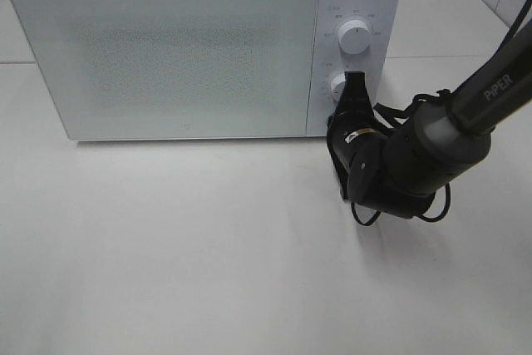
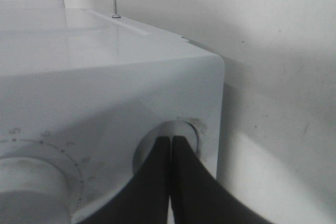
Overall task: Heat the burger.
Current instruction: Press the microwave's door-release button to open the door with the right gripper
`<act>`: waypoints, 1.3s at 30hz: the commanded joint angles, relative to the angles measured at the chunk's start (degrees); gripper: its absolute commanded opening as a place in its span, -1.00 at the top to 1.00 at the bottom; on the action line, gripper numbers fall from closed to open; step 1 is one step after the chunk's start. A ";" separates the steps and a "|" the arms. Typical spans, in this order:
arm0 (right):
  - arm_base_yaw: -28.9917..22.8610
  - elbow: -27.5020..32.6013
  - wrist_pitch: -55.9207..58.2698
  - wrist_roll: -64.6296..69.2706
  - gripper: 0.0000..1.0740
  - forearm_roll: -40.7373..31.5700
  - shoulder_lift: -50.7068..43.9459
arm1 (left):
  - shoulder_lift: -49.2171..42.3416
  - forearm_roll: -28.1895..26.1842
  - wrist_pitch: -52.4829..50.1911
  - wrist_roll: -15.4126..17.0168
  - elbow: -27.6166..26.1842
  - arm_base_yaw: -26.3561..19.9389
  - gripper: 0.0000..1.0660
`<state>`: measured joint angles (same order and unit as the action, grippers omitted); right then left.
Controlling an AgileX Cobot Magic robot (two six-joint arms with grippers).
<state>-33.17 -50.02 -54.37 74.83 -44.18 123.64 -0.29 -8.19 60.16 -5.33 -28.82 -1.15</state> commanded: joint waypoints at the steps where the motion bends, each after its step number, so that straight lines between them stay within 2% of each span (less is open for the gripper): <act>1: 0.97 -1.38 -1.38 -1.89 1.00 0.06 -0.06 | -1.09 -0.46 -0.74 0.34 0.23 -0.11 -0.88; 23: 1.72 -8.37 -12.66 -6.53 1.00 -1.09 0.29 | -1.09 -0.46 -0.74 0.34 0.23 -0.11 -0.88; 26: 2.35 -9.80 -13.12 -5.61 1.00 0.80 1.89 | -1.09 -0.46 -0.74 0.34 0.23 -0.11 -0.88; 39: 2.35 -9.63 -12.61 -5.73 1.00 0.23 1.89 | -1.09 -0.46 -0.74 0.34 0.23 -0.11 -0.88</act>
<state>-33.29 -55.06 -54.43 69.39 -50.19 126.17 -0.29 -8.19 60.16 -5.33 -28.82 -1.15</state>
